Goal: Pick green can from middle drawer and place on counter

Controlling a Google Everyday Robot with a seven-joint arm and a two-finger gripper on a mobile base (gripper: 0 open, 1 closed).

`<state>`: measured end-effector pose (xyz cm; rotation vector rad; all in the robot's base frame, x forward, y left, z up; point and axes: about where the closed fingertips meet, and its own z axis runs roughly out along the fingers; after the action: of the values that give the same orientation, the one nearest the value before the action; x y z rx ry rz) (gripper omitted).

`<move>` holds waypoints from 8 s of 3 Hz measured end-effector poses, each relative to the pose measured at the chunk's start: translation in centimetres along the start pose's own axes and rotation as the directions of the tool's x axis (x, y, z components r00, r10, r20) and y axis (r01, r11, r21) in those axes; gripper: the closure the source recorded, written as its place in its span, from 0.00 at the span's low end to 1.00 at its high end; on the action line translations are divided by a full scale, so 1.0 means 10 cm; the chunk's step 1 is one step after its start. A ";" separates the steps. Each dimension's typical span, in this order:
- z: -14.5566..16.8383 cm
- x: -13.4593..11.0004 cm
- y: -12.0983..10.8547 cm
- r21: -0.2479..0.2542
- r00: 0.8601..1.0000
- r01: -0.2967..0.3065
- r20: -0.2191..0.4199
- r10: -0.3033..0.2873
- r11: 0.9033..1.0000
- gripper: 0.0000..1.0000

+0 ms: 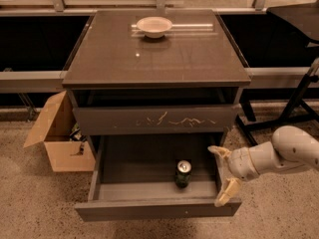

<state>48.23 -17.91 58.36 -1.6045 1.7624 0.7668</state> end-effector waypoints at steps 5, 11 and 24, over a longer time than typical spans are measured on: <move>1.02 0.73 -0.82 0.088 0.994 -0.055 0.095 0.046 0.995 0.00; 1.48 0.59 -0.97 0.039 0.990 -0.042 0.137 0.036 0.998 0.72; -2.20 -2.68 -1.27 0.316 0.828 0.427 0.241 -0.507 0.847 1.00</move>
Offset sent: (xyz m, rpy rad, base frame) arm 0.0646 0.0122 -0.0921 0.0541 -0.0344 -0.0070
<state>61.10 -19.10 92.90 -1.5513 1.1118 0.5010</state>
